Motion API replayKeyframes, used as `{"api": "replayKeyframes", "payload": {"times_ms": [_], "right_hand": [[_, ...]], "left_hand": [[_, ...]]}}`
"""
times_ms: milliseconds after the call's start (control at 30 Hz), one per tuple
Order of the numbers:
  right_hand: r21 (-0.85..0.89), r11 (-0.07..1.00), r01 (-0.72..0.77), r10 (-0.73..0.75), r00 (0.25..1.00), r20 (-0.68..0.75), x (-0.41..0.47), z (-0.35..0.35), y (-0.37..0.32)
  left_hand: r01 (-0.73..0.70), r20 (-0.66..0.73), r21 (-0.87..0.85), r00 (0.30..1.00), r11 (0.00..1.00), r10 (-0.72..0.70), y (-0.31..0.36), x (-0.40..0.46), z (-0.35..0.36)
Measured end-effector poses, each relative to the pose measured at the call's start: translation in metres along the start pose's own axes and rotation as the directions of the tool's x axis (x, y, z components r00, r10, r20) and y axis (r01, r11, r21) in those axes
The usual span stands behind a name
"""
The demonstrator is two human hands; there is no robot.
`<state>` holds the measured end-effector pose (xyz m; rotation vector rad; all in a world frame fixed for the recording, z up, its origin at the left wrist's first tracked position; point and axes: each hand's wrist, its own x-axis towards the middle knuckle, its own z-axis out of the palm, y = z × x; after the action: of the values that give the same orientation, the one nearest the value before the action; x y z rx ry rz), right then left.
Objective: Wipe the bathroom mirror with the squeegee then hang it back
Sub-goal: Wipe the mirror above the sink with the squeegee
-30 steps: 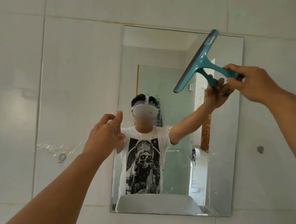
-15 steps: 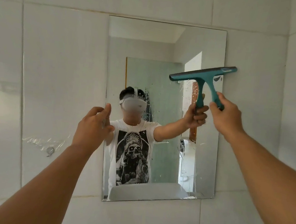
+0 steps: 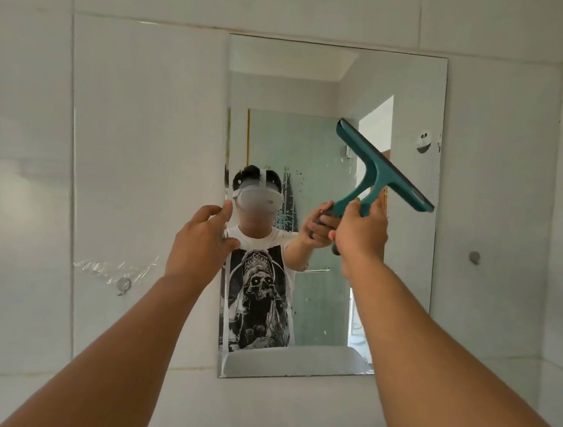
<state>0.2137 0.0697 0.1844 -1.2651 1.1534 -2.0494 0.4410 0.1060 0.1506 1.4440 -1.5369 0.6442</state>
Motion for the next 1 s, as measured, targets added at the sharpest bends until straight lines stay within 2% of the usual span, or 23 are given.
{"api": "replayKeyframes", "payload": {"times_ms": [100, 333, 467, 600, 1000], "right_hand": [[0.060, 0.996, -0.058, 0.058, 0.998, 0.002, -0.016, 0.017, -0.002], [0.135, 0.989, -0.068, 0.054, 0.993, 0.103, -0.064, 0.052, -0.005], [-0.007, 1.000, 0.022, -0.021, 0.988, 0.152, -0.088, 0.067, 0.007], [-0.049, 0.996, 0.075, -0.065, 0.981, 0.181, -0.096, 0.071, 0.024], [-0.363, 0.895, 0.260, -0.141, 0.936, 0.323, -0.108, 0.041, 0.055]], "left_hand": [[-0.025, -0.011, -0.015, 1.000, 1.000, 0.025, -0.002, -0.003, 0.001], [-0.063, -0.030, -0.054, 0.998, 0.997, 0.062, -0.007, -0.006, 0.003], [-0.070, -0.003, -0.081, 0.998, 0.994, 0.070, -0.009, -0.014, 0.006], [-0.045, 0.039, -0.140, 0.998, 0.989, 0.050, -0.012, -0.031, 0.011], [-0.115, 0.102, 0.001, 0.988, 0.993, 0.114, -0.022, -0.047, 0.022]]}}
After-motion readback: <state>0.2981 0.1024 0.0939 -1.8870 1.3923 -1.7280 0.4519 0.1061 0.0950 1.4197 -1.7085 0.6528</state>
